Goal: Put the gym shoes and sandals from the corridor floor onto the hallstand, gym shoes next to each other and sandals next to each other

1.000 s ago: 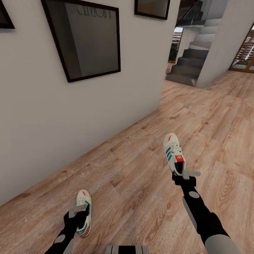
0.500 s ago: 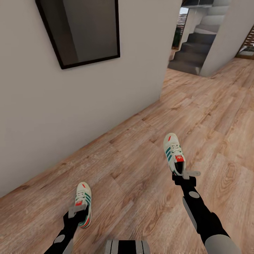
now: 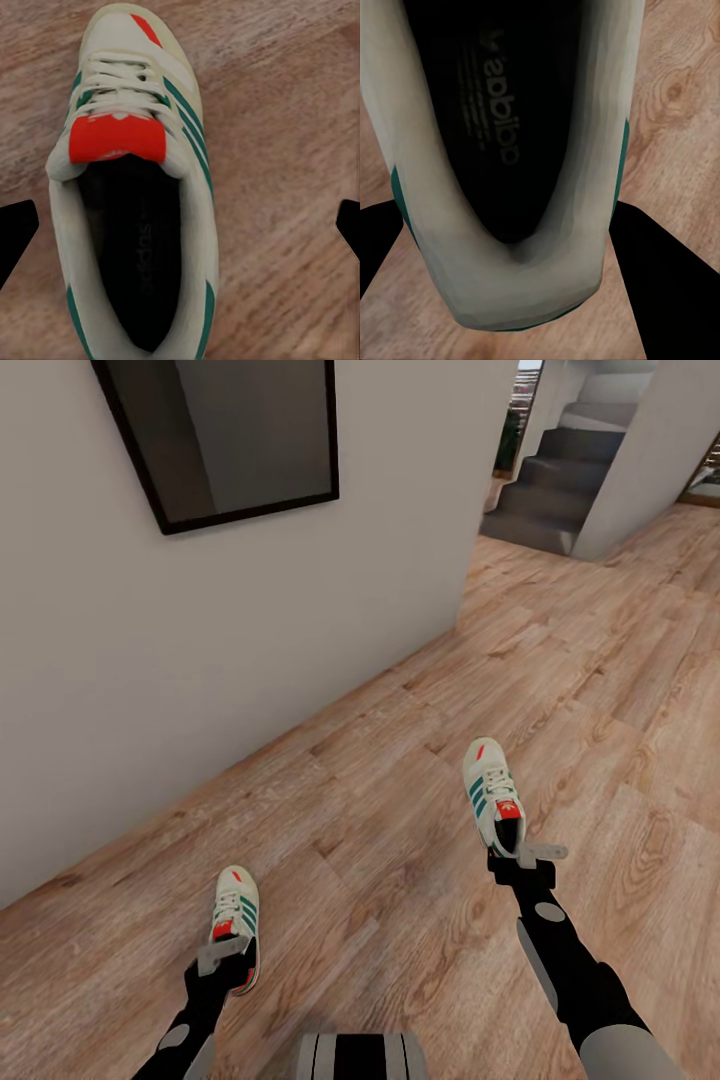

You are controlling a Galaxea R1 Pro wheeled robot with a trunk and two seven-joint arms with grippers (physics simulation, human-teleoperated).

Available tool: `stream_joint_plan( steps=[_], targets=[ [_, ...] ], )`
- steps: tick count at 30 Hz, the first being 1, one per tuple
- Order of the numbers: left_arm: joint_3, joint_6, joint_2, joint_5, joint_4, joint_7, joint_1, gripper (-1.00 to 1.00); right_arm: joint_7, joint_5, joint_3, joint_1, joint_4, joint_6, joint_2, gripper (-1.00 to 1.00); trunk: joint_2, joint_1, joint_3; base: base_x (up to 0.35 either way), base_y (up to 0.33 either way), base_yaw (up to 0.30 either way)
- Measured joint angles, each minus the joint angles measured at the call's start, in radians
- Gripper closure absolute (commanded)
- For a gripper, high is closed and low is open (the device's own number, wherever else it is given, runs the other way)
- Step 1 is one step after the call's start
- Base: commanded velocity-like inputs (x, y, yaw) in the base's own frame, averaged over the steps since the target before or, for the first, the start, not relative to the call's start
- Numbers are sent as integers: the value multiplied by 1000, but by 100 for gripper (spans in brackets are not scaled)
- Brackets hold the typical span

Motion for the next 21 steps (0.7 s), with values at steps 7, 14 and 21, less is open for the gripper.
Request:
stream_joint_plan(
  steps=[7,14,21],
  targets=[
    [0,-5,-15,111,7,1,0,-100,0,0,1,0,0,0,2,100,0,0,-2,0,0,0],
    [0,-5,-15,125,10,1,1,-100,0,0,1,0,0,0,2,100,0,0,-2,0,0,0],
    [-2,-5,-10,127,11,4,2,-100,0,0,1,0,1,0,2,100,-1,2,-24,0,0,0]
  ],
)
